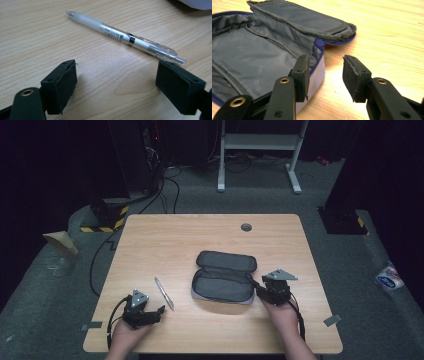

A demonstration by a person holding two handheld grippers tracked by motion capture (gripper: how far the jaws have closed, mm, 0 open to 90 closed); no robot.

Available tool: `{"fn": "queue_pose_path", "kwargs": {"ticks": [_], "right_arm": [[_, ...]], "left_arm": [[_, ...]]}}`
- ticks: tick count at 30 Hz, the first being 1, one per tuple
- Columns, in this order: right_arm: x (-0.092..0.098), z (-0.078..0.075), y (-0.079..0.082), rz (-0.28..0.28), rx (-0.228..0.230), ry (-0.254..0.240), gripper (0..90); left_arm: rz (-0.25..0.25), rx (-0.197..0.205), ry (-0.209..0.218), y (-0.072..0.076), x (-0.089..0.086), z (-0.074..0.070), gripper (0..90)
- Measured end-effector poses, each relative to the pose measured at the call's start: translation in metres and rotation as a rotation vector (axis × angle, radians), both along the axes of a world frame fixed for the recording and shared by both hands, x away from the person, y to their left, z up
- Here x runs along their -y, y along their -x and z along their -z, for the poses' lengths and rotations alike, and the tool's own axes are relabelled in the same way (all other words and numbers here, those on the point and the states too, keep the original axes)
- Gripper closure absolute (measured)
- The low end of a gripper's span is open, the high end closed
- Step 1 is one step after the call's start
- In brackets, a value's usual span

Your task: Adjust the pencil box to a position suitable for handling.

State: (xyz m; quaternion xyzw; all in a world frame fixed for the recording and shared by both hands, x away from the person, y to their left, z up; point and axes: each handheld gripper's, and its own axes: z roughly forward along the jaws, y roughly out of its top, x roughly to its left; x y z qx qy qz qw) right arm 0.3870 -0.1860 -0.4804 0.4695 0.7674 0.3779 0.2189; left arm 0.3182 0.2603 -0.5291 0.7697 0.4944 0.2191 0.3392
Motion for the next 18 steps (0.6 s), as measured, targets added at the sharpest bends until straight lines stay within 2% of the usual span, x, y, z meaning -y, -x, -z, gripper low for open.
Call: {"fn": "queue_pose_path", "kwargs": {"ticks": [6, 10, 13, 15, 16, 18], "right_arm": [[0.015, 0.002, 0.011, 0.012, 0.015, 0.009, 56.3], [0.024, 0.008, 0.017, 0.026, 0.005, 0.009, 56.2], [0.028, 0.01, 0.021, 0.03, 0.0, -0.007, 56.2], [0.029, 0.008, 0.025, 0.026, 0.002, -0.035, 56.3], [0.026, 0.005, 0.028, 0.007, 0.001, -0.066, 58.4], [0.022, 0.002, 0.028, -0.006, 0.005, -0.08, 59.0]], "left_arm": [[0.003, -0.001, -0.002, 0.0, 0.0, 0.0, 17.4], [0.003, -0.001, -0.003, 0.0, 0.0, 0.0, 17.4], [0.003, -0.001, -0.003, 0.0, 0.0, 0.0, 17.4], [0.002, 0.0, -0.003, 0.0, 0.0, 0.0, 17.5], [0.002, 0.0, -0.003, 0.0, 0.0, 0.0, 17.5], [0.002, 0.0, -0.004, 0.0, 0.0, 0.0, 17.5]]}}
